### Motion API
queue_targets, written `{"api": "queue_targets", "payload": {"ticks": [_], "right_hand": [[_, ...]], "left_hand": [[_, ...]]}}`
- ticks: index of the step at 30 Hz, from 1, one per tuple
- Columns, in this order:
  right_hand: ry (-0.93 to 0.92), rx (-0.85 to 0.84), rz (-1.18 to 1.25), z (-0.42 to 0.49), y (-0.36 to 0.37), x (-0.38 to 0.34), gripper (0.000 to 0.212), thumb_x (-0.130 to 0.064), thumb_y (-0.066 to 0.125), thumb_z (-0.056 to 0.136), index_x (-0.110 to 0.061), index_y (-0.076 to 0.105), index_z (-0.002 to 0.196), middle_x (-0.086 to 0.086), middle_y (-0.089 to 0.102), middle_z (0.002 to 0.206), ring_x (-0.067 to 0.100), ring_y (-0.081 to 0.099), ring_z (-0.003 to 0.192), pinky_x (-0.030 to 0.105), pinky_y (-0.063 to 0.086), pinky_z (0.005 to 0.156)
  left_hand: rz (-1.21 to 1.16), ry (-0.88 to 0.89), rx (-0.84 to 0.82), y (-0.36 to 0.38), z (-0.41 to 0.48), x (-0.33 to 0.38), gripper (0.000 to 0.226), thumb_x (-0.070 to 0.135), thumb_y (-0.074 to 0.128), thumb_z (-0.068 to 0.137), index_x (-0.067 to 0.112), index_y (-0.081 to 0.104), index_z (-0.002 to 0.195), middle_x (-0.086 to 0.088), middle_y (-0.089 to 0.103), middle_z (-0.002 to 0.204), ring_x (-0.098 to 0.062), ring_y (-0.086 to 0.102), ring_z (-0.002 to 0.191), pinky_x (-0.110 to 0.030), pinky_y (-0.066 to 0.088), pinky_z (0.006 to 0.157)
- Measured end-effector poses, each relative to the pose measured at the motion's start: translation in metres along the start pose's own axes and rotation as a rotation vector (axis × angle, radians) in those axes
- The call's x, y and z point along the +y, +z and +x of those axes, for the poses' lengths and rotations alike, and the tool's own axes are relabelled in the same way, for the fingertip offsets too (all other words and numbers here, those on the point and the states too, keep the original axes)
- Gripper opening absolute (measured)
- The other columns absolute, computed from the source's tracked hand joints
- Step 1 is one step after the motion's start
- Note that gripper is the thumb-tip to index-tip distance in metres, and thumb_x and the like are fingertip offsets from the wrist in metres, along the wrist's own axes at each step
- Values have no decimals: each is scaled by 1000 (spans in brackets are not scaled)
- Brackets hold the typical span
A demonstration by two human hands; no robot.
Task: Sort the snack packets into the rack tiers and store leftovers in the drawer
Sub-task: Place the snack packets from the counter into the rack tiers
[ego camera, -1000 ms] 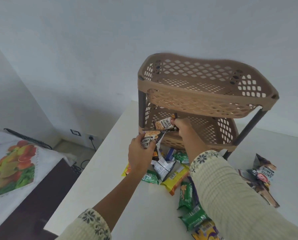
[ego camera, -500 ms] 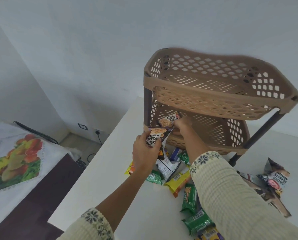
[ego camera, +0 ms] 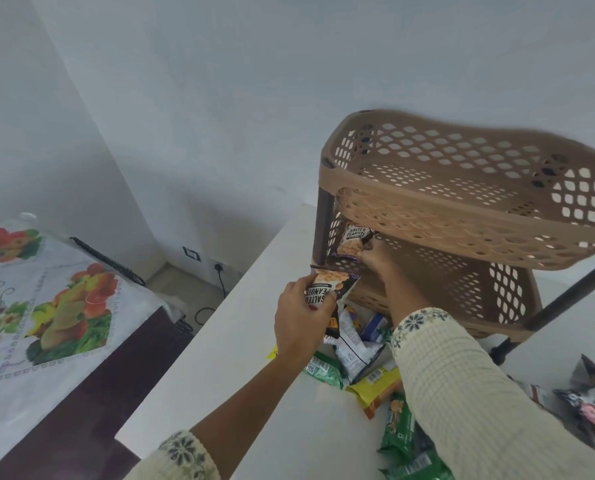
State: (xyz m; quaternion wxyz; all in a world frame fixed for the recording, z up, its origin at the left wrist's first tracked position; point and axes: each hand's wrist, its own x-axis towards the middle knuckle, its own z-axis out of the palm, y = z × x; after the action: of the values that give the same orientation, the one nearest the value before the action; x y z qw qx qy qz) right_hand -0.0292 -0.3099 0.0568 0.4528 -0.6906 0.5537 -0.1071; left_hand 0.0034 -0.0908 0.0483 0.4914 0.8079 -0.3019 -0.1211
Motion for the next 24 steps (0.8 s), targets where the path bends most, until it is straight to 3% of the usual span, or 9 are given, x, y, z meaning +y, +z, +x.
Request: {"api": "queue_targets", "payload": {"ticks": [3, 7, 9, 12, 15, 17, 19, 22, 24], "right_hand": [[-55, 91, 110, -14, -10, -2, 39, -13, 52, 95, -14, 54, 134, 10, 57, 134, 27, 55, 117, 30, 42, 84], [-41, 52, 366, -42, -28, 5, 20, -19, 59, 92, -16, 72, 107, 3, 67, 119, 19, 62, 105, 30, 51, 73], [-28, 14, 463, -63, -39, 15, 20, -16, 57, 90, -14, 76, 98, 5, 74, 107, 21, 69, 97, 38, 58, 79], [-61, -43, 631, -95, -56, 32, 18, -14, 60, 93, -8, 74, 102, 8, 77, 97, 20, 74, 83, 36, 61, 72], [-58, -104, 656, -118, -70, 47, 23, -28, 67, 92, -11, 72, 107, 6, 76, 100, 21, 74, 86, 34, 61, 69], [-48, -161, 604, -126, -76, 53, 34, -33, 74, 86, -13, 69, 113, 7, 75, 104, 25, 73, 94, 39, 61, 78], [-43, -177, 573, -130, -78, 57, 34, -26, 75, 85, -12, 67, 114, 10, 75, 103, 25, 73, 96, 41, 60, 79], [-24, -69, 602, -127, -80, 61, 30, -10, 72, 84, -8, 68, 114, 13, 74, 104, 26, 72, 96, 45, 60, 80], [-5, 12, 573, -119, -83, 62, 30, -10, 71, 84, -8, 68, 114, 10, 73, 107, 25, 69, 101, 47, 59, 85]], "left_hand": [[-5, 29, 0, 3, 3, 6, 47, 50, 62, 84, 30, 56, 126, 11, 61, 110, -7, 58, 99, -29, 52, 79], [-124, 20, -36, 16, 5, 27, 42, 49, 63, 83, 30, 59, 121, 12, 61, 103, -8, 62, 93, -34, 54, 81], [-145, 13, -40, 25, 6, 39, 47, 54, 61, 83, 28, 60, 122, 10, 64, 109, -10, 62, 96, -33, 53, 83], [-156, -7, -98, 38, 8, 56, 54, 58, 55, 88, 24, 57, 130, 2, 64, 120, -18, 60, 109, -37, 51, 90], [-160, 6, -161, 49, 8, 68, 52, 51, 45, 97, 16, 54, 134, -8, 59, 127, -25, 54, 119, -43, 46, 98], [-261, 17, -220, 54, 1, 76, 46, 46, 36, 102, 13, 61, 122, -11, 64, 114, -26, 58, 108, -43, 48, 92], [-345, 13, -276, 58, -8, 80, 49, 44, 31, 104, 9, 65, 108, -11, 68, 100, -25, 61, 95, -39, 47, 82], [-259, 175, -265, 57, -17, 77, 44, 36, 32, 105, 7, 64, 95, -8, 67, 86, -23, 61, 81, -37, 43, 67], [-52, 390, -239, 54, -16, 67, 33, 25, 36, 103, 9, 64, 108, -9, 69, 98, -25, 62, 91, -35, 44, 72]]}}
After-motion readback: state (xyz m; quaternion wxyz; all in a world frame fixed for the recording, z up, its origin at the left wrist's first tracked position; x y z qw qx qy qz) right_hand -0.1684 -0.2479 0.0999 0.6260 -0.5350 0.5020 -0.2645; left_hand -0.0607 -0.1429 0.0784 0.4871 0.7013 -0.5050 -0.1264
